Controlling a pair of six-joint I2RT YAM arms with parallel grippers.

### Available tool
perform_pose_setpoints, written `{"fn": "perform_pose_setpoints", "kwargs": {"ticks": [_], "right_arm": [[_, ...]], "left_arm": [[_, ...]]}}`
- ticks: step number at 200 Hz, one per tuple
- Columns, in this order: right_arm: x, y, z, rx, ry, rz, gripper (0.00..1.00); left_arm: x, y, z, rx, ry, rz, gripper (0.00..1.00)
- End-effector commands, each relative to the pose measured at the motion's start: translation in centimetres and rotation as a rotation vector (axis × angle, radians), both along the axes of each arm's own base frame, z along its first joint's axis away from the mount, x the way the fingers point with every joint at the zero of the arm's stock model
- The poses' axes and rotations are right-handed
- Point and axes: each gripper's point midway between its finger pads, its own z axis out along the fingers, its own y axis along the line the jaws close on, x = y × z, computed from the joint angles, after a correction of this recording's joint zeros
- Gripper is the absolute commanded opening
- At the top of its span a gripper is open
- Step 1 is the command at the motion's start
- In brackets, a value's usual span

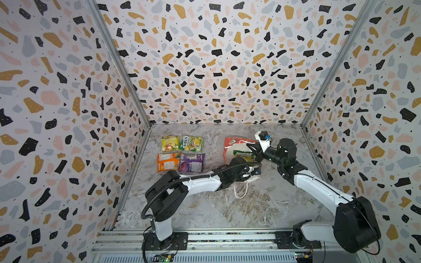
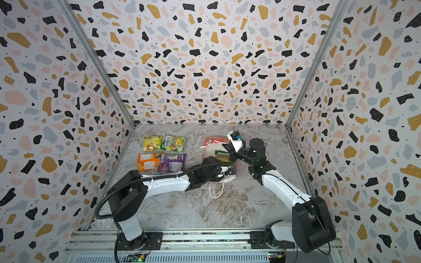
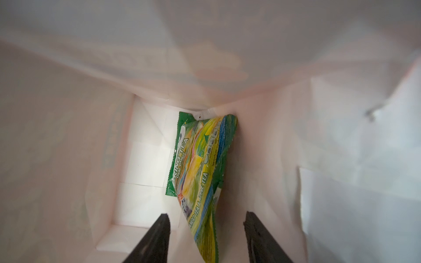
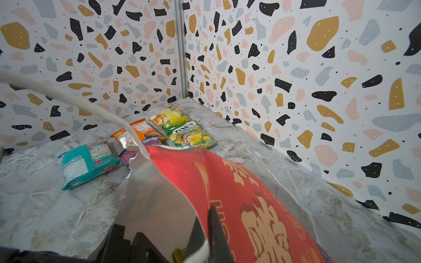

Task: Take the snacks out of the paper bag
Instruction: Pick up the snack from the paper bag.

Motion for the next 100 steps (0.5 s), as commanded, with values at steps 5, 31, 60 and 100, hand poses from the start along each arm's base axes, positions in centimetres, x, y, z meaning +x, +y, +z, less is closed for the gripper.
{"fn": "perform_pose_setpoints", "kwargs": {"ticks": [5,31,60,100], "right_arm": [[-0.8,0.0,3.4,0.045,-0.079,0.024,0.0],[-0.9,0.1,3.4,0.047,-0.08,0.028,0.0],[-1.2,0.1,3.6,0.054,-0.094,0.037,0.0],[-1.1,0.0,3.7,0.058,-0.095,0.03,0.0]], "left_arm": [[0.9,-0.5,-0.7,0.04,-0.019,-0.022,0.54],[1.4,-0.7,-2.0,0.066,-0.013,-0.021,0.5],[2.5,-0.4,-3.2,0.07,0.007,-0.002,0.41],[3.5,-0.4,-4.6,0.073,0.033,0.007,0.23]]}}
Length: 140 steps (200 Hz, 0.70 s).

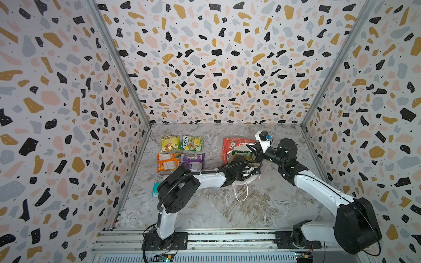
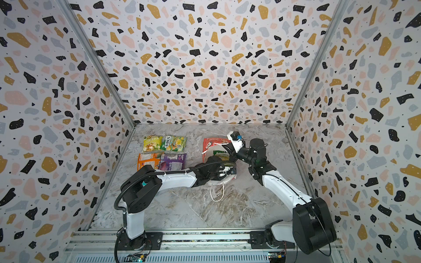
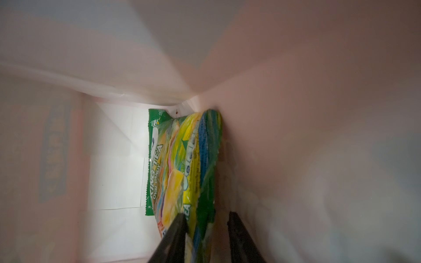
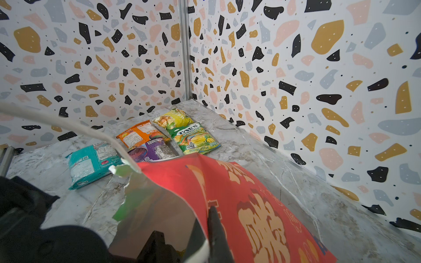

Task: Take the snacks out of the paper bag
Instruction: Pick up the snack from the paper bag.

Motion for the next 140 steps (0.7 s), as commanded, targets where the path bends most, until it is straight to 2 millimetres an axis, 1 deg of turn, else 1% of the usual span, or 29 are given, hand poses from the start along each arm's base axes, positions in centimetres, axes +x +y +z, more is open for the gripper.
{"fn": "perform_pose_setpoints", "kwargs": {"ticks": [1,10,31,42,52,65,77,95,121,140], "right_arm": [[-0.8,-0.2,3.5,0.052,-0.095,0.01,0.0],[-0.7,-0.2,3.4,0.051,-0.091,0.006,0.0],[-0.3,-0.3,3.2,0.049,-0.083,-0.013,0.0],[-0.1,-0.3,3.2,0.047,-0.08,-0.018,0.0],[0.1,-0.4,3.1,0.047,-0.075,-0.029,0.0],[0.4,-0.6,3.0,0.044,-0.072,-0.043,0.0],[0.8,-0.7,2.9,0.042,-0.062,-0.066,0.0],[1.5,-1.0,2.6,0.04,-0.056,-0.097,0.0],[2.1,-1.2,2.2,0.035,-0.042,-0.122,0.0],[2.2,-1.3,2.1,0.033,-0.041,-0.129,0.0]], "left_arm": [[0.8,-0.4,-0.4,-0.004,0.002,-0.003,0.22],[1.0,-0.4,-0.5,-0.004,0.006,0.0,0.14],[1.3,-0.5,-0.5,-0.012,0.007,0.005,0.09],[1.4,-0.5,-0.5,-0.014,0.007,0.006,0.02],[1.5,-0.5,-0.3,-0.011,0.004,0.012,0.0],[1.5,-0.4,0.3,-0.019,0.002,0.018,0.0],[1.4,-0.3,1.3,-0.042,-0.01,0.025,0.0],[0.9,-0.4,3.5,-0.106,-0.02,0.024,0.0],[-0.4,-0.4,6.9,-0.198,-0.046,0.008,0.0],[-1.3,-0.2,8.4,-0.211,-0.069,0.007,0.0]]}}
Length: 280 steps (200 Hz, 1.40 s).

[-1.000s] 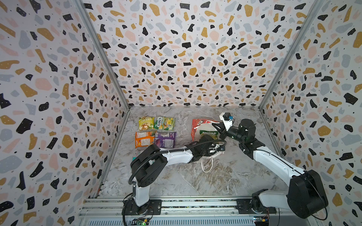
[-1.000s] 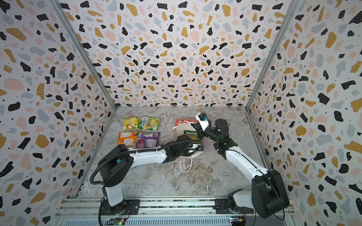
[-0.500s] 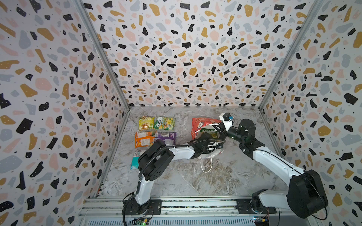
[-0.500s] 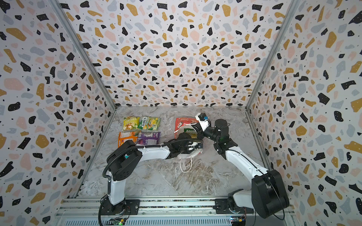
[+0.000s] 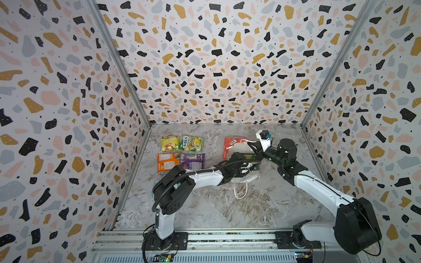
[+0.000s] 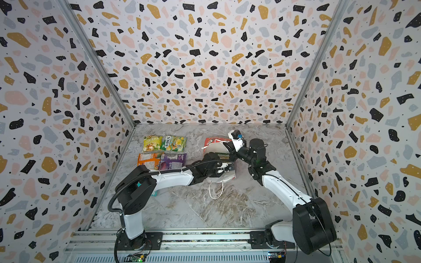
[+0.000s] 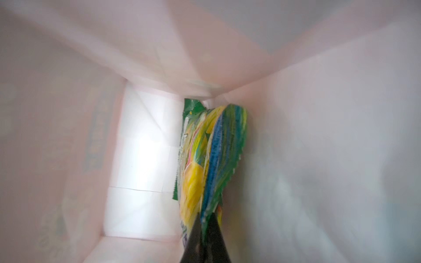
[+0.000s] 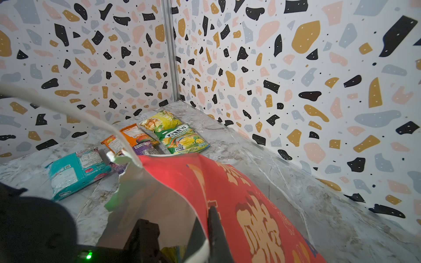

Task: Take the snacks out of the paper bag
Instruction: Pick up the snack from the paper bag.

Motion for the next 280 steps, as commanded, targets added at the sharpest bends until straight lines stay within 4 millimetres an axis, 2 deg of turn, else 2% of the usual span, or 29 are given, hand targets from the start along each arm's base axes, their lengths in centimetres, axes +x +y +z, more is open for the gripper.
{"fn": "perform_pose_setpoints", "kwargs": {"ticks": [1,38,79,102,155,185,199,217,230,243,259,280], "right_arm": [[0.9,-0.3,2.1,0.026,-0.045,-0.036,0.0],[1.3,-0.6,2.0,0.026,-0.037,-0.058,0.0],[2.5,-1.0,2.1,0.026,-0.008,-0.105,0.0],[3.4,-1.2,2.1,0.021,0.024,-0.126,0.0],[5.0,-1.8,2.7,0.018,0.071,-0.173,0.0],[5.6,-1.7,2.9,0.029,0.118,-0.177,0.0],[5.6,-1.7,3.1,0.046,0.137,-0.182,0.0],[5.6,-1.7,3.8,0.072,0.175,-0.187,0.0],[5.9,-2.0,4.0,0.103,0.226,-0.198,0.0],[6.2,-2.2,4.3,0.15,0.292,-0.193,0.0],[6.4,-3.0,4.7,0.228,0.368,-0.196,0.0],[6.8,-4.4,4.8,0.362,0.497,-0.197,0.0]], "left_arm": [[-1.1,-0.8,4.4,-0.116,-0.053,-0.01,0.0],[-2.7,-0.3,7.3,-0.14,-0.074,0.006,0.0],[-6.1,-0.3,13.6,-0.259,-0.092,-0.022,0.0],[-7.9,0.6,17.7,-0.355,-0.1,-0.036,0.0],[-11.6,4.9,26.8,-0.639,-0.095,-0.05,0.0],[-13.1,8.4,31.2,-0.8,-0.07,0.004,0.0],[-13.0,10.6,32.6,-0.888,-0.043,0.073,0.0],[-11.8,13.8,33.0,-0.986,0.04,0.198,0.0],[-10.3,16.5,32.2,-1.068,0.119,0.315,0.0],[-8.6,19.3,30.4,-1.127,0.204,0.438,0.0],[-7.3,21.8,27.6,-1.193,0.335,0.546,0.0],[-6.6,22.9,22.7,-1.205,0.536,0.636,0.0]]}}
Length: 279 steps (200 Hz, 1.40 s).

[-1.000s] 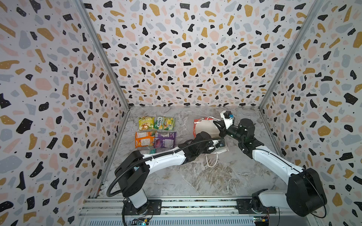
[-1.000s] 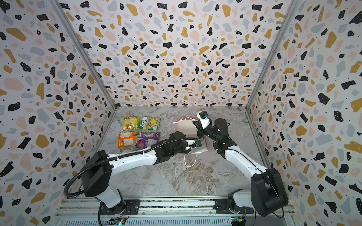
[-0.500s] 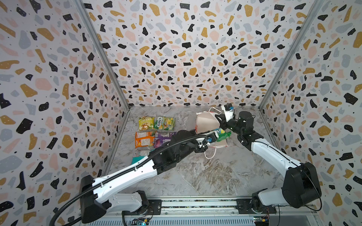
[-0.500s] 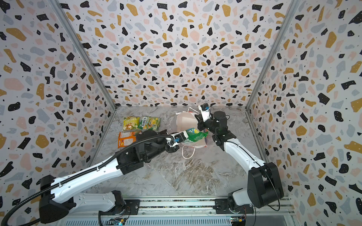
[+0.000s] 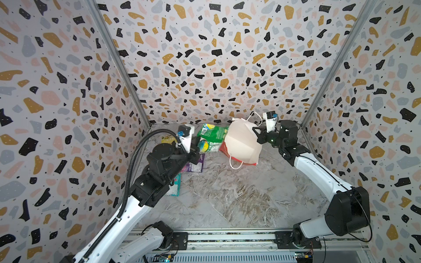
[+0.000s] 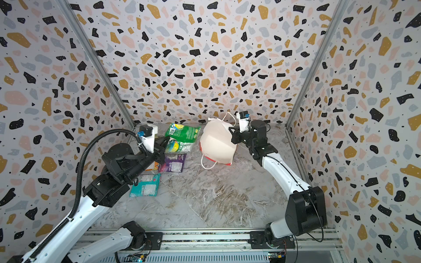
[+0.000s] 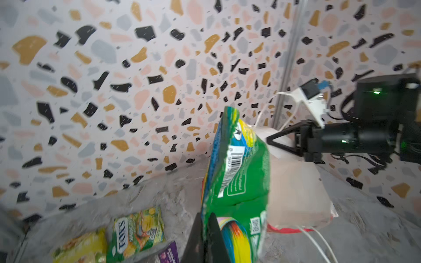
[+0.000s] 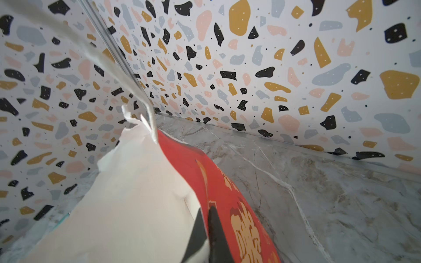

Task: Take the snacks out of the paper bag
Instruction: Pick up the snack from the paper bag, then place the snack at the center of the table.

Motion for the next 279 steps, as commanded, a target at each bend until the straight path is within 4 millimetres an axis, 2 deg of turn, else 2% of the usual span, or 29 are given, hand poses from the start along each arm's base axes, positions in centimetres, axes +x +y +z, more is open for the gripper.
{"fn": "perform_pose_setpoints", "kwargs": {"ticks": [1,23,45,69,91,117,137,154,191,219,237,249,265,279], "right_arm": [[0.0,-1.1,1.2,0.199,0.156,-0.003,0.0],[0.2,-1.7,1.0,0.31,0.277,0.018,0.0],[0.6,-2.1,0.4,0.344,0.358,-0.013,0.0],[0.1,-1.7,-0.4,0.355,0.433,-0.02,0.0],[-0.2,-1.9,-1.2,0.312,0.459,-0.081,0.0],[-0.5,-1.9,-1.5,0.303,0.461,-0.075,0.0],[-0.7,-2.0,-1.7,0.301,0.455,-0.074,0.0],[-0.6,-2.2,-1.9,0.297,0.453,-0.085,0.0],[-0.6,-2.6,-2.7,0.33,0.493,-0.135,0.0],[-0.4,-3.4,-3.0,0.376,0.498,-0.201,0.0],[-0.1,-4.2,-2.9,0.405,0.488,-0.234,0.0],[0.1,-4.3,-3.0,0.411,0.486,-0.238,0.0],[0.3,-4.2,-3.2,0.414,0.486,-0.227,0.0],[0.4,-4.1,-3.8,0.412,0.496,-0.224,0.0]], "left_arm": [[-0.4,-0.3,-5.2,-0.203,0.284,-0.075,0.0],[-0.9,0.0,-9.6,-0.26,0.447,-0.089,0.0],[-1.5,0.5,-13.8,-0.267,0.592,-0.081,0.0],[-2.1,-0.1,-15.0,-0.311,0.629,-0.13,0.0],[-2.4,0.5,-17.8,-0.247,0.701,-0.091,0.0],[-2.6,-0.5,-20.2,-0.237,0.741,-0.161,0.0],[-2.7,-0.4,-22.6,-0.211,0.786,-0.161,0.0],[-2.7,-0.5,-23.4,-0.208,0.79,-0.165,0.0],[-2.4,-1.1,-23.3,-0.304,0.758,-0.18,0.0],[-2.0,-1.7,-20.8,-0.384,0.702,-0.21,0.0],[-2.3,-2.9,-19.2,-0.487,0.696,-0.298,0.0],[-2.3,-2.7,-20.4,-0.473,0.726,-0.274,0.0],[-2.8,-2.3,-24.0,-0.393,0.803,-0.245,0.0],[-3.1,-2.4,-26.4,-0.372,0.861,-0.252,0.0]]}}
